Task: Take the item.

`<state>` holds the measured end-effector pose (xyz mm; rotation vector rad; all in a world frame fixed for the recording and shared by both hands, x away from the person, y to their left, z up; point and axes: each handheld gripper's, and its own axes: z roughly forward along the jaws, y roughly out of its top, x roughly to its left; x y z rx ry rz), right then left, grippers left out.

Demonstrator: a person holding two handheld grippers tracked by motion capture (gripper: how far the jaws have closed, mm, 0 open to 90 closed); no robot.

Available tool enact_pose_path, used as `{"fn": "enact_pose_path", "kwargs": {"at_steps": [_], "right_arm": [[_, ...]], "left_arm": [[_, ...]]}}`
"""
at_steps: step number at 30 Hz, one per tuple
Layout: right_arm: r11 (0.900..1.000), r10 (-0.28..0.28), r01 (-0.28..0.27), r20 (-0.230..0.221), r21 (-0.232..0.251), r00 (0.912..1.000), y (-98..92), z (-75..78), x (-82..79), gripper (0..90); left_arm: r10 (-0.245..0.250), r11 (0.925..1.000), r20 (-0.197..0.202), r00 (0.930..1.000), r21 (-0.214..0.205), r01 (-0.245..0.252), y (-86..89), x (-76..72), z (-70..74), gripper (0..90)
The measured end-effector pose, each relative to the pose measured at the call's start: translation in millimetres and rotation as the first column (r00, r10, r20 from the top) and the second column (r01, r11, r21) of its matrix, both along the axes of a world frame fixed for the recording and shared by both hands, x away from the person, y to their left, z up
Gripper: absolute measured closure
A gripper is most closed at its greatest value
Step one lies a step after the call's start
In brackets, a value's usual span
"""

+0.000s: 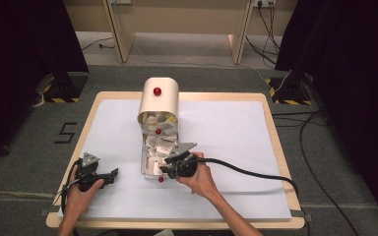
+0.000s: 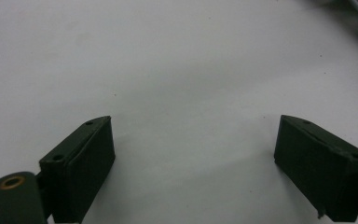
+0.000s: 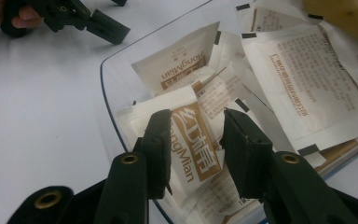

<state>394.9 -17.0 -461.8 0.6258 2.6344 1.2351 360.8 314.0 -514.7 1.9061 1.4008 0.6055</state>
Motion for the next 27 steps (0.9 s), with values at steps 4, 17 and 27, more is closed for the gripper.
{"fn": "enact_pose_path", "kwargs": {"at_steps": [4,17,27], "right_arm": [[0.9999,0.016,-0.016,0.003,0.001,0.9999,-0.8,0.8,-1.1,65.4],[0.9972,0.075,-0.075,-0.012,-0.002,0.9971,-1.1,2.3,-5.2,81.5],[0.9974,0.072,-0.072,0.026,-0.004,0.9971,-3.4,7.2,-5.8,86.4]], "left_arm": [[0.0,1.0,0.0,1.0,0.0,0.0,0.0,0.0,0.0,11.3],[0.0,1.0,0.0,1.0,0.0,0.0,0.0,0.0,0.0,11.2],[0.0,1.0,0.0,1.0,0.0,0.0,0.0,0.0,0.0,11.2]]}}
